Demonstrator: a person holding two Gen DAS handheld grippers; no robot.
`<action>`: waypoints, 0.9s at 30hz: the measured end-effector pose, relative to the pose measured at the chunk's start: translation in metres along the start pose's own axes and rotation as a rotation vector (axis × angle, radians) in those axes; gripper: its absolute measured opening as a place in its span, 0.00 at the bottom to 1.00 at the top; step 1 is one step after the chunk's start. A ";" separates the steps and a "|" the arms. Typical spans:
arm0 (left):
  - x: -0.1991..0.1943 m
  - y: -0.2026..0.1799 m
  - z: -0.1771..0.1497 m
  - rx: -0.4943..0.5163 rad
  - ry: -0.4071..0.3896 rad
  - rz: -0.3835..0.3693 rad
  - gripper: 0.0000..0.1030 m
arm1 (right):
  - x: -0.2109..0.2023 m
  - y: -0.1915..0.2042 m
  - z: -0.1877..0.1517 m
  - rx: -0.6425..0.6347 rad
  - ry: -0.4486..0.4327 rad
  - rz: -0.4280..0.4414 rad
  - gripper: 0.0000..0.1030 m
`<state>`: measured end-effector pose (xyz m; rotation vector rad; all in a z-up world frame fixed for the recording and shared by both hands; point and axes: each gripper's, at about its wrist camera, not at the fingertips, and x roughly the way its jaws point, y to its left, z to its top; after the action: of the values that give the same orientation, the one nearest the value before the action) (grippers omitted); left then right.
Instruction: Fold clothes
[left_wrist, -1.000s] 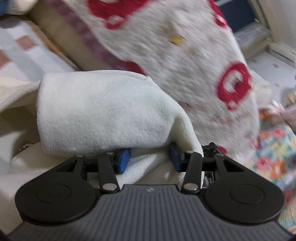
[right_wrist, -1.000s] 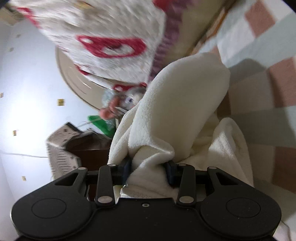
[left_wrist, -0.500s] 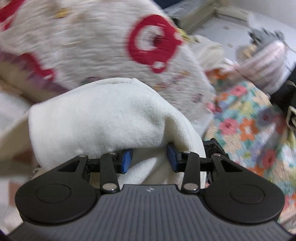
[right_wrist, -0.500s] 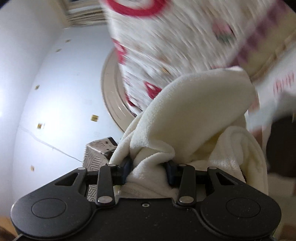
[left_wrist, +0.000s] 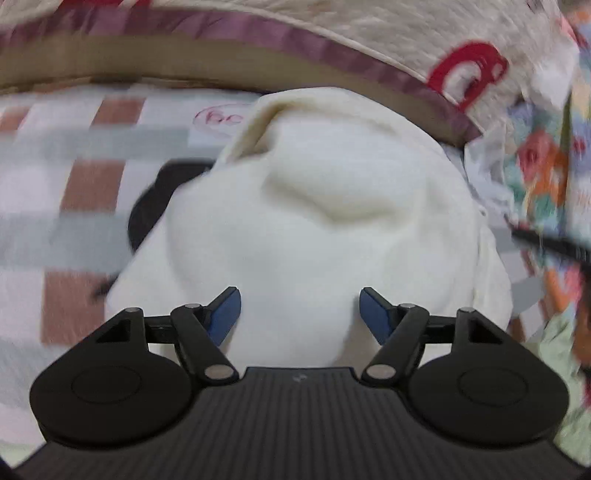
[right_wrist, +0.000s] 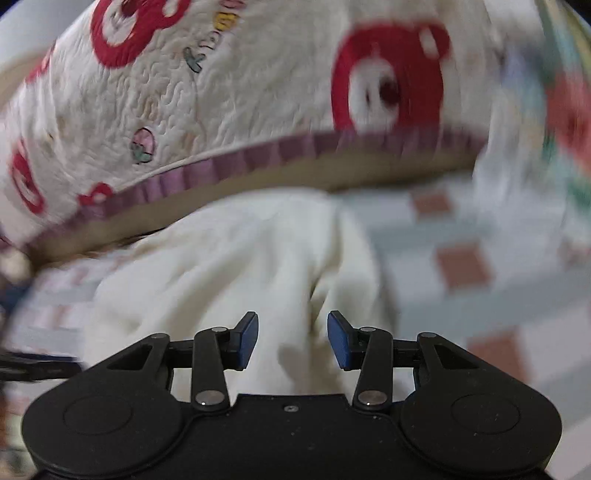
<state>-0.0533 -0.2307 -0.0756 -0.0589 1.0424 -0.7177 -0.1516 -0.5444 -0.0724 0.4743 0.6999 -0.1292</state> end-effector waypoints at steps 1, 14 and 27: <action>-0.004 0.005 -0.004 0.005 -0.025 0.015 0.68 | -0.001 -0.001 -0.008 0.014 0.002 0.016 0.47; -0.007 -0.006 0.003 0.083 -0.113 -0.066 0.69 | -0.008 0.005 -0.059 0.064 0.035 0.054 0.64; -0.014 -0.034 0.001 0.178 -0.131 -0.253 0.69 | -0.033 0.053 -0.038 -0.041 -0.085 0.125 0.11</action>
<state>-0.0742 -0.2493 -0.0520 -0.0837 0.8504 -1.0209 -0.1847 -0.4817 -0.0564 0.4690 0.5864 -0.0169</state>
